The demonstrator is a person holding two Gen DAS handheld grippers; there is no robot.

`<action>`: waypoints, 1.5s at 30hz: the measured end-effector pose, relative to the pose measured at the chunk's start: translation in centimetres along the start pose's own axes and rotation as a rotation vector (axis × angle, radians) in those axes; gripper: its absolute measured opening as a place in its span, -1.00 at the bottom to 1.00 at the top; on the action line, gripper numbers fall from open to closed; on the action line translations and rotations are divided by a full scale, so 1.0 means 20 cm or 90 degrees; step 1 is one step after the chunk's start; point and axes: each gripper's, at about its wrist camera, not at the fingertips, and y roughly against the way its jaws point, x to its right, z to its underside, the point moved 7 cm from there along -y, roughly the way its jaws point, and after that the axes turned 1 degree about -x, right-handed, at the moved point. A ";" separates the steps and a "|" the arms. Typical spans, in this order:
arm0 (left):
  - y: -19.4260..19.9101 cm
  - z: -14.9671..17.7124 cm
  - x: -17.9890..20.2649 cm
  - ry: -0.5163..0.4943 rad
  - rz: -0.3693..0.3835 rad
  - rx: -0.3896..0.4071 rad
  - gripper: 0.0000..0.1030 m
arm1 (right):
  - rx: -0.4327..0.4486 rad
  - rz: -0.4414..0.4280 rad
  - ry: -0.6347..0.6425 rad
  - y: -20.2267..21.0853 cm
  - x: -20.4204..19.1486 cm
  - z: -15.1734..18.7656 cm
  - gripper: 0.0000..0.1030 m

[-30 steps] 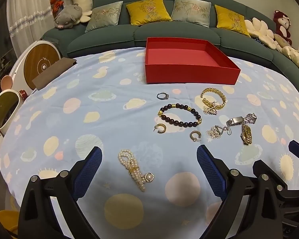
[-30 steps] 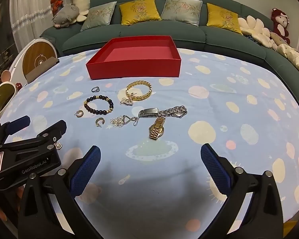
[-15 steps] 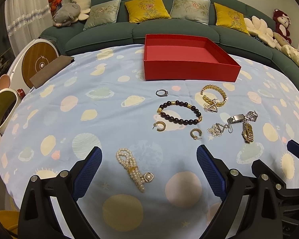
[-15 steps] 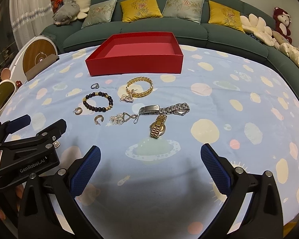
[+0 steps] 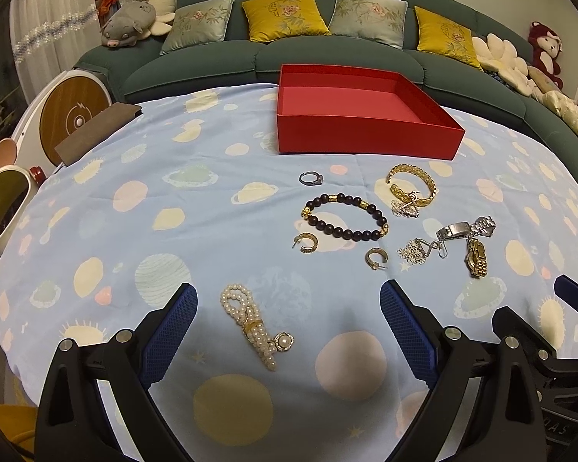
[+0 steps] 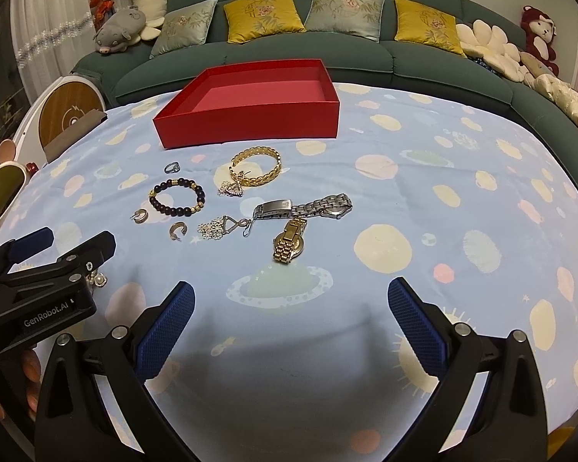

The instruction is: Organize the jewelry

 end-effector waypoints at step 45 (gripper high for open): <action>-0.01 0.00 0.01 0.000 0.001 -0.003 0.80 | 0.000 -0.006 0.009 -0.01 -0.04 0.00 0.90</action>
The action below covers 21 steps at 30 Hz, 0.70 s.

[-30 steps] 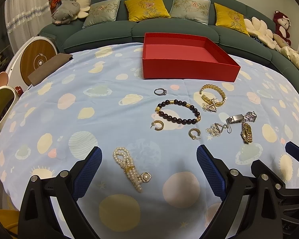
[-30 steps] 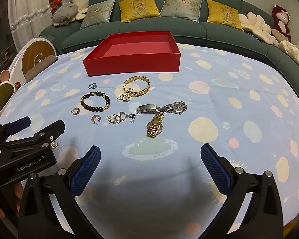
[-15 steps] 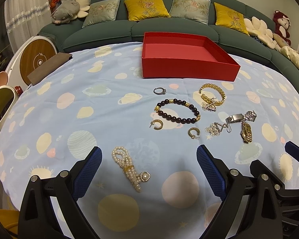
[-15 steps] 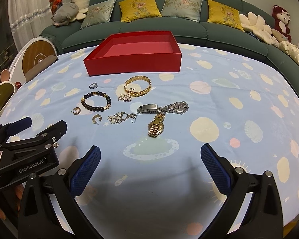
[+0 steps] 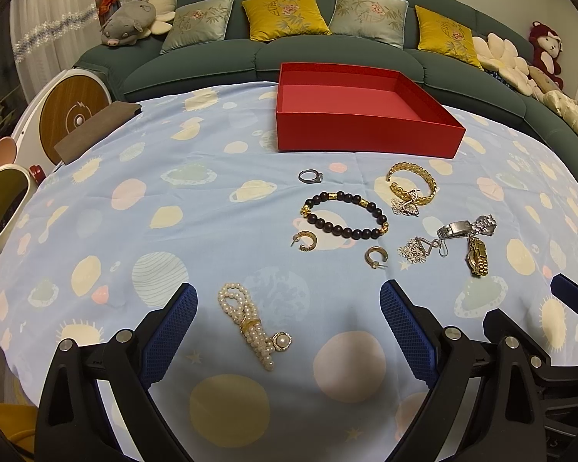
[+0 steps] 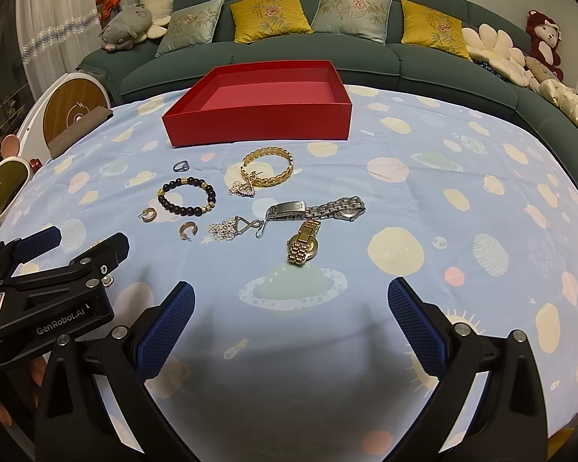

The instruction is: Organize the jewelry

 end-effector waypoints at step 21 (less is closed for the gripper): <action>-0.03 -0.04 -0.15 0.061 0.015 -0.018 0.80 | -0.005 -0.006 -0.032 -0.02 0.05 -0.03 0.90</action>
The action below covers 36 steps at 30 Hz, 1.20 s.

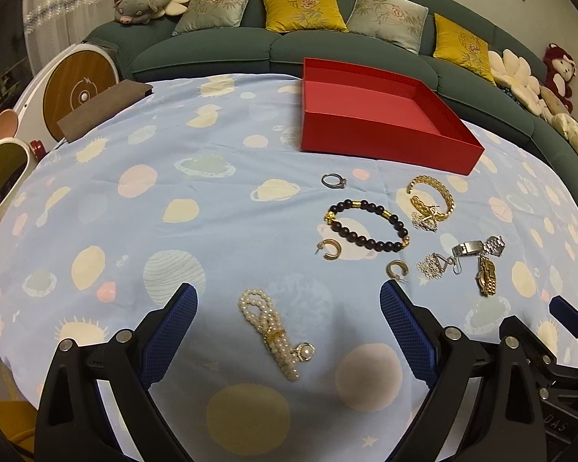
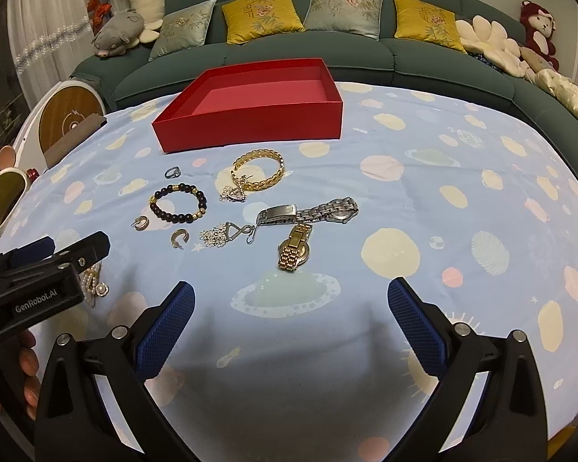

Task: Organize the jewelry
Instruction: 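Lower the left gripper onto the pearl necklace and close it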

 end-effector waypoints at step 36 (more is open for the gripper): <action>-0.11 0.14 -0.11 -0.046 0.031 -0.046 0.23 | -0.050 -0.023 -0.025 -0.17 0.01 -0.01 0.27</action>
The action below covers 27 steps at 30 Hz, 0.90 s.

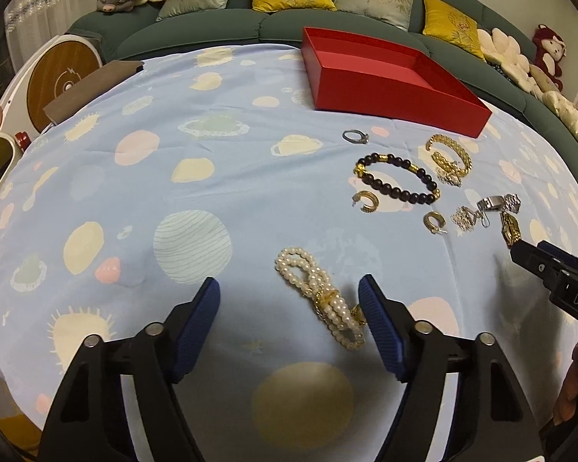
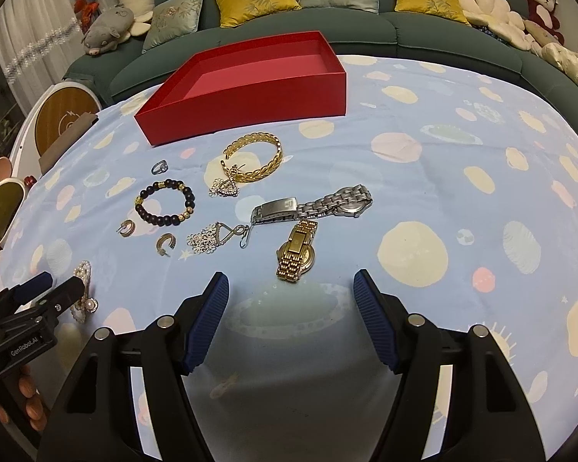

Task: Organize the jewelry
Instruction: 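Lower the left gripper onto the pearl necklace and close it, then close the right gripper on the gold watch while the left gripper holds the pearl necklace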

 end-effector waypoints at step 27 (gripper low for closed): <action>0.11 -0.07 0.07 0.011 0.043 0.036 -0.75 | 0.008 -0.007 -0.001 -0.07 0.02 -0.04 -0.57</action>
